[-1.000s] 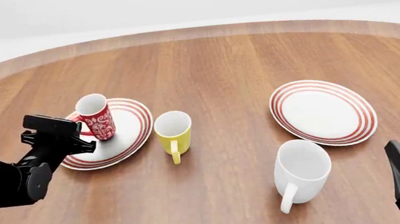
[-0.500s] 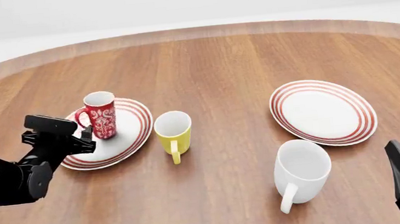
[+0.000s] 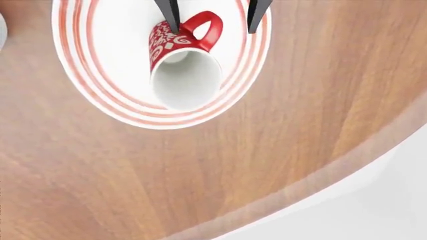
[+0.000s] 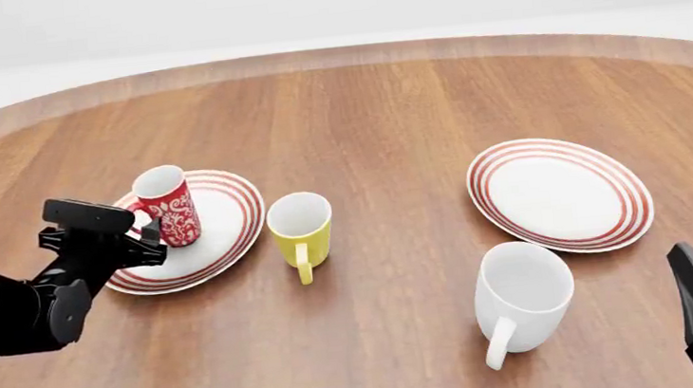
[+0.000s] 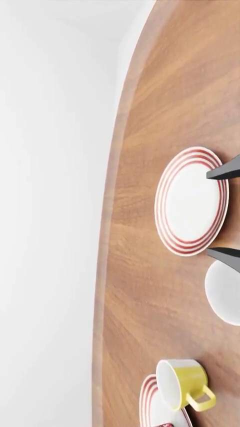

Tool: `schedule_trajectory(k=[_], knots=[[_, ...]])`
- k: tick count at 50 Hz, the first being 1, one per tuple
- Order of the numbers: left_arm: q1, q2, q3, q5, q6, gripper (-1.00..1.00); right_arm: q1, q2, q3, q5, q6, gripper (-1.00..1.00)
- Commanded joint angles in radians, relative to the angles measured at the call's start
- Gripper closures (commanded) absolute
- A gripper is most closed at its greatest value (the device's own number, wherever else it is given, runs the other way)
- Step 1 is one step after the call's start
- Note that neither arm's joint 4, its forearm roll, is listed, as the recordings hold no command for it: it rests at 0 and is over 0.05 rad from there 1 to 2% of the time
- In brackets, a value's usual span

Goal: Put the red mug on the left plate.

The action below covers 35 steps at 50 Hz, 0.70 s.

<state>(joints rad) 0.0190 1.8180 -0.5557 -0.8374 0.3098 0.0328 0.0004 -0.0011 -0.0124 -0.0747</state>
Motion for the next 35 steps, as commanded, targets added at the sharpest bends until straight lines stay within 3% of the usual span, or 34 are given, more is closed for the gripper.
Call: schedule_trajectory(k=[1,35], knots=[[-0.006,-0.011,0.009,0.003,-0.006,-1.00,0.000,0.000,0.000,0.000,-0.001,-1.00],[-0.092,-0.143,0.168,-0.009,-0.080,-1.00,0.004,0.000,-0.005,0.008,-0.006,-1.00]])
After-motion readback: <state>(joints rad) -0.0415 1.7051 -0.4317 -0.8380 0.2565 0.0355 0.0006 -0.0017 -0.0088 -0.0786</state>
